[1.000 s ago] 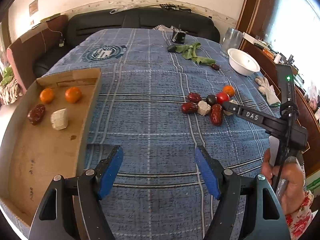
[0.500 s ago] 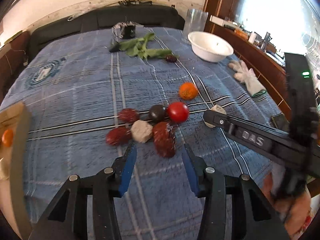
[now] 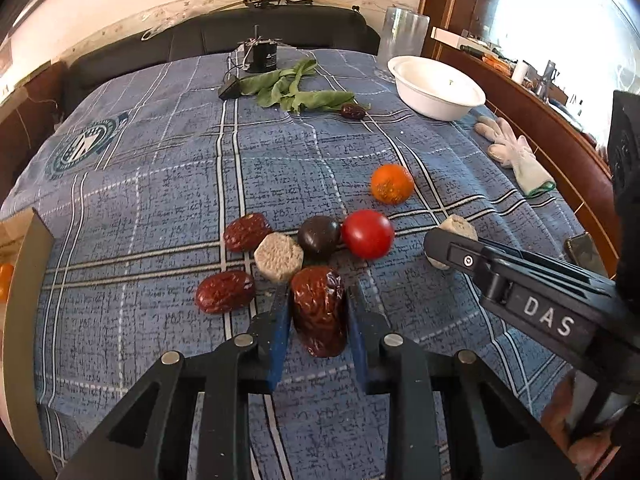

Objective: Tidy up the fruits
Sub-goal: 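Grasp another red date with the left tool while the right tool grasps a round white bun, then carry the date and bun into the tray and open both tools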

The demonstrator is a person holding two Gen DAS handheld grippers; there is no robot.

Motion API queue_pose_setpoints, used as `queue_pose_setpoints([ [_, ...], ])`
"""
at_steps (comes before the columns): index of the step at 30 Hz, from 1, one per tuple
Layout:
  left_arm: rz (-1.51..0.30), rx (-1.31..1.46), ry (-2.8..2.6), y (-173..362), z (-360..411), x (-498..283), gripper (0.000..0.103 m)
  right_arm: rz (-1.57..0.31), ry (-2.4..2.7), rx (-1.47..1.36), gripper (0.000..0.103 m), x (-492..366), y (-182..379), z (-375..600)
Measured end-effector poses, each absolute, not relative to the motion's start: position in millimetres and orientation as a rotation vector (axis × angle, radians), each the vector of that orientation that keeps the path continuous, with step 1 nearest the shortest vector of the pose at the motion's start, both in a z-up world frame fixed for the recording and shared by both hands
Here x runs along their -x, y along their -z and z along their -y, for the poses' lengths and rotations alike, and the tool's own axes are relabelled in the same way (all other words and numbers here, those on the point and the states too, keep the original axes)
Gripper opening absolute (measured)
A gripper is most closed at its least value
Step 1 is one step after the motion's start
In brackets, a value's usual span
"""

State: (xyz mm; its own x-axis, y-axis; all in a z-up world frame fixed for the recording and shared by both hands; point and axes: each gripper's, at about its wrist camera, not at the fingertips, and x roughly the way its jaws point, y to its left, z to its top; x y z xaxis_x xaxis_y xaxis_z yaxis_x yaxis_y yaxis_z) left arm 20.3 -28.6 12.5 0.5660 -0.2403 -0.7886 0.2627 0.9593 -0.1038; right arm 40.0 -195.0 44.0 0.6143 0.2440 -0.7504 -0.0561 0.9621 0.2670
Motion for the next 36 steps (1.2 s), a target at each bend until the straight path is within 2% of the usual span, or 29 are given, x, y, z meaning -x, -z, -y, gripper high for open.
queue_pose_setpoints([
  [9, -0.873, 0.123, 0.296, -47, -22, 21, 0.026, -0.815, -0.220, -0.245, 0.029, -31, -55, 192],
  [21, -0.785, 0.306, 0.037, -77, -176, 82, 0.026, -0.810, -0.247, -0.132, 0.029, -15, -51, 152],
  [29, -0.796, 0.424, -0.129, -71, -272, 100, 0.026, -0.797, -0.469, -0.006, 0.030, 17, -86, 51],
  [36, -0.854, 0.436, -0.158, -67, -303, 83, 0.026, -0.837, -0.674, 0.093, 0.030, 29, -88, -58],
])
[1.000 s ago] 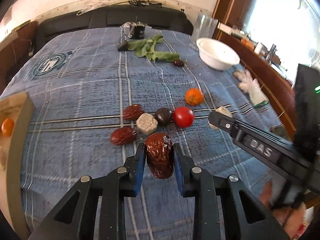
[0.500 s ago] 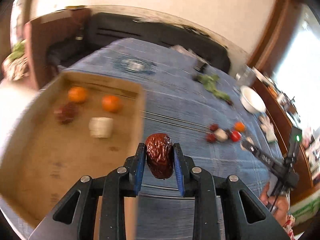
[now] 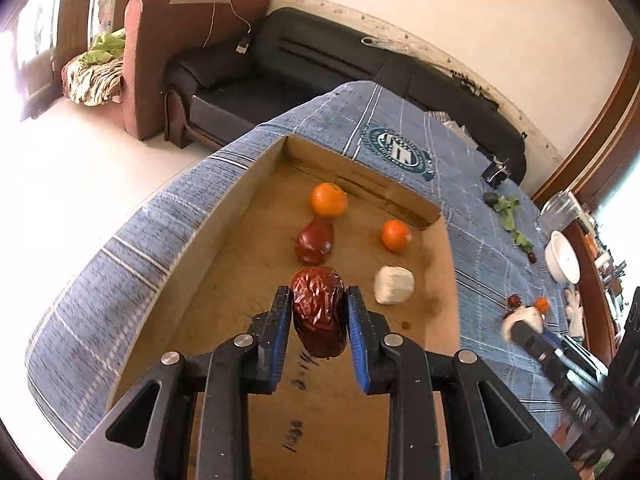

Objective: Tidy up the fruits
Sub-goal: 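Carry the date and bun into the tray and open both tools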

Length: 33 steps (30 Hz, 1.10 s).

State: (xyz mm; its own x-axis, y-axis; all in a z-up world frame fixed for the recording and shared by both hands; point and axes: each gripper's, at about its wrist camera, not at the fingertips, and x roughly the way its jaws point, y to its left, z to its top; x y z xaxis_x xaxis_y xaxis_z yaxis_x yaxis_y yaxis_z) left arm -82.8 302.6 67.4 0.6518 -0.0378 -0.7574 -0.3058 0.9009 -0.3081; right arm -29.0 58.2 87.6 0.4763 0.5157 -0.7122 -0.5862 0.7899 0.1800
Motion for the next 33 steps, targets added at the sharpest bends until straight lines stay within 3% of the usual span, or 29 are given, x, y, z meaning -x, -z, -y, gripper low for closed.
queue_pose_setpoints([
  [16, -0.994, 0.417, -0.177, -37, -320, 42, 0.027, -0.964, -0.756, 0.206, 0.031, 24, -36, -156],
  [19, -0.986, 0.434, -0.170, -39, -321, 44, 0.031, -0.961, -0.762, 0.210, 0.031, 25, -34, -159],
  [21, -0.970, 0.438, -0.175, -44, -322, 48, 0.037, -0.957, -0.766, 0.213, 0.032, 27, -35, -160],
  [25, -0.910, 0.440, -0.199, -59, -321, 63, 0.047, -0.929, -0.774, 0.200, 0.045, 32, -41, -156],
  [28, -0.875, 0.435, -0.226, -73, -316, 75, 0.057, -0.907, -0.774, 0.182, 0.046, 35, -48, -148],
  [31, -0.843, 0.401, -0.274, -90, -302, 92, 0.068, -0.873, -0.756, 0.139, 0.047, 44, -59, -130],
  [33, -0.791, 0.358, -0.295, -101, -288, 106, 0.082, -0.840, -0.732, 0.086, 0.053, 51, -69, -111],
])
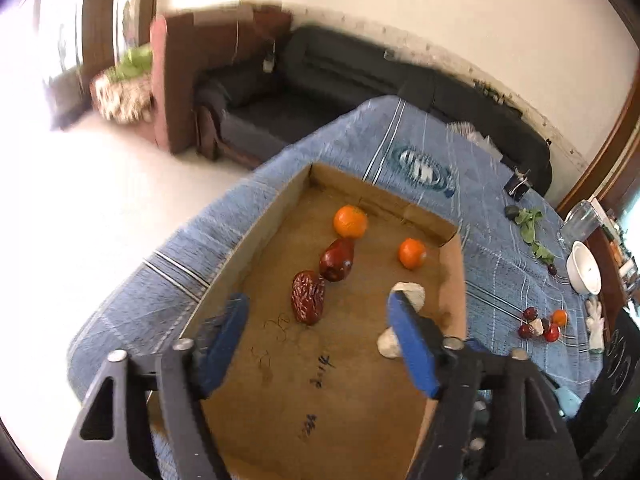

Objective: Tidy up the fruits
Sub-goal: 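Carry the date and bun into the tray and open both tools, then move both open tools back toward the remaining dates and tomato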

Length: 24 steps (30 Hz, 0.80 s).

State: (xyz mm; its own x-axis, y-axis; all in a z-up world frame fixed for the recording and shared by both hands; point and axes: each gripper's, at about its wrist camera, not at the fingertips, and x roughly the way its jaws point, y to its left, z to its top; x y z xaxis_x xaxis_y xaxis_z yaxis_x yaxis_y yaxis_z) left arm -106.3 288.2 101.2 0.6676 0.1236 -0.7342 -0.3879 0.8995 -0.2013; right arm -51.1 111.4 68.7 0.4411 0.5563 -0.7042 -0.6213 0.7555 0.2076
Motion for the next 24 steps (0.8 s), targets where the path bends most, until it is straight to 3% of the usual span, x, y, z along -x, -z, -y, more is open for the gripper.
queue_pose_setpoints([
  [2, -0.734, 0.315, -0.307, -110, -270, 122, 0.085, -0.804, -0.681, 0.022, 0.063, 59, -76, -86],
  [4, -0.725, 0.292, -0.281, -113, -257, 128, 0.085, -0.785, -0.637, -0.030, 0.065, 64, -79, -66],
  [24, -0.709, -0.016, -0.185, -115, -147, 142, 0.085, -0.783, -0.429, -0.184, 0.069, 92, -71, 33],
])
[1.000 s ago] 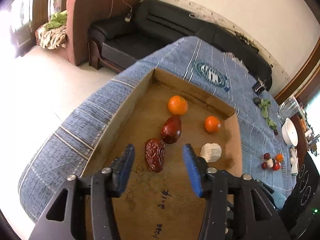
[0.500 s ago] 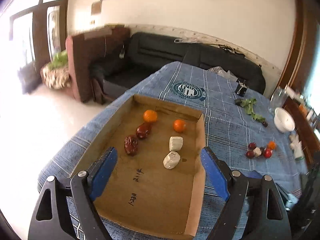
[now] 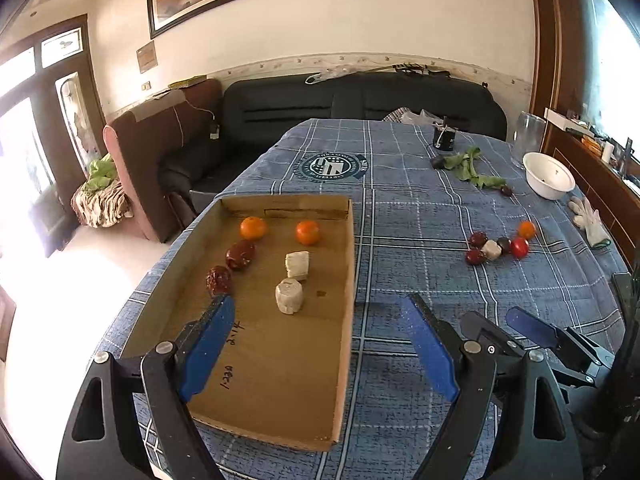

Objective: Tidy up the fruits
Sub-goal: 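Move both open tools back toward the remaining dates and tomato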

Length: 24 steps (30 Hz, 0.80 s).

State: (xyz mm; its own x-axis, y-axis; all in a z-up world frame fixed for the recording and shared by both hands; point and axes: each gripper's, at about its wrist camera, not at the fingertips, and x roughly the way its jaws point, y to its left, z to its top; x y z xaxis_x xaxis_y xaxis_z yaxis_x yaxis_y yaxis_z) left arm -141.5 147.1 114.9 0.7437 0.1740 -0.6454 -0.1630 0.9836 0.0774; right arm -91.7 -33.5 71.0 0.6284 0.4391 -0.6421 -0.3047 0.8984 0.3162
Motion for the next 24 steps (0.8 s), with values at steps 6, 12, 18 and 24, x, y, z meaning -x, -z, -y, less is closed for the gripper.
queue_pose_setpoints([
  [6, -0.721, -0.023, -0.174, -111, -139, 138, 0.085, -0.783, -0.416, -0.199, 0.069, 94, -70, 43],
  [12, -0.741, -0.022, -0.160, -106, -134, 134, 0.085, -0.807, -0.400, -0.220, 0.069, 90, -63, 53],
  [18, -0.771, -0.009, -0.131, -98, -131, 127, 0.085, -0.825, -0.369, -0.223, 0.069, 87, -59, 72],
  [24, -0.799, 0.021, -0.043, -87, -121, 117, 0.085, -0.833, -0.296, -0.213, 0.070, 72, -72, 117],
])
